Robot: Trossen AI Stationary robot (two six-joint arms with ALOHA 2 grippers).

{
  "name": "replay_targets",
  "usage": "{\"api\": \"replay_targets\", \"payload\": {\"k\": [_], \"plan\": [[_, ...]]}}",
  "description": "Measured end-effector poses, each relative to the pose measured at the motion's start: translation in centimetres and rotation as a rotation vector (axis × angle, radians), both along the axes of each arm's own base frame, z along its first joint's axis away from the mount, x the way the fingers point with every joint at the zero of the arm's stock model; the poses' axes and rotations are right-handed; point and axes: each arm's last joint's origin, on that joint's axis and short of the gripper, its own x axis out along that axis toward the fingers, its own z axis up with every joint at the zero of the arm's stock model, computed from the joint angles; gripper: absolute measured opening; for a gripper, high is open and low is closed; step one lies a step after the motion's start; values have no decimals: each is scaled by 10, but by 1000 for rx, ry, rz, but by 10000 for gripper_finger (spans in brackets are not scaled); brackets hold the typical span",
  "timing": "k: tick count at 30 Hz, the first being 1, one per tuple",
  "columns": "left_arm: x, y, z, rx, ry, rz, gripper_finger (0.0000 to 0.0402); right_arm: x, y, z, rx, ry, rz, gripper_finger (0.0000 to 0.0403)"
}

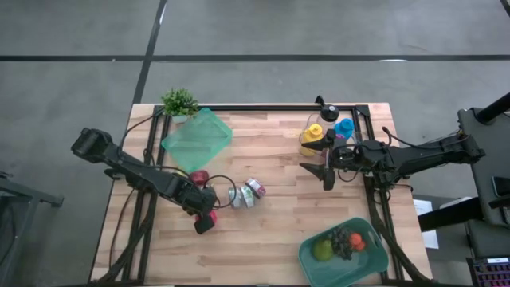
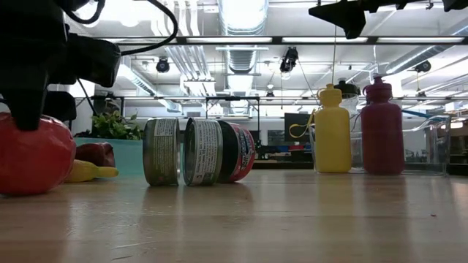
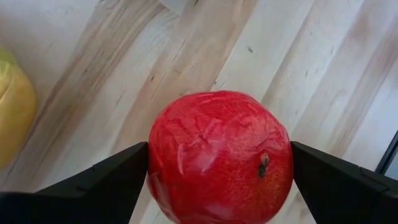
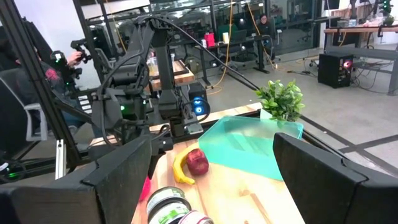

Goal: Pick & Place Food Item
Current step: Put the bottom red apple into the dark green bin

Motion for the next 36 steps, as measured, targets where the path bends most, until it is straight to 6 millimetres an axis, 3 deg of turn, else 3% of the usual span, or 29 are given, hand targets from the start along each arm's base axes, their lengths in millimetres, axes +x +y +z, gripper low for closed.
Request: {"api": "replay_targets", "payload": {"k": [10, 18, 29, 36], "plan": [[-1, 0, -2, 0, 5, 9, 372, 0, 0, 0, 0, 0, 0, 334], [-1, 0, -2, -1, 3, 9, 317, 0, 0, 0, 0, 0, 0, 334], [0, 0, -2, -3, -1, 9, 320, 0, 0, 0, 0, 0, 0, 334], [1, 0, 11, 21, 28, 14, 320, 0, 0, 0, 0, 0, 0, 334]]}}
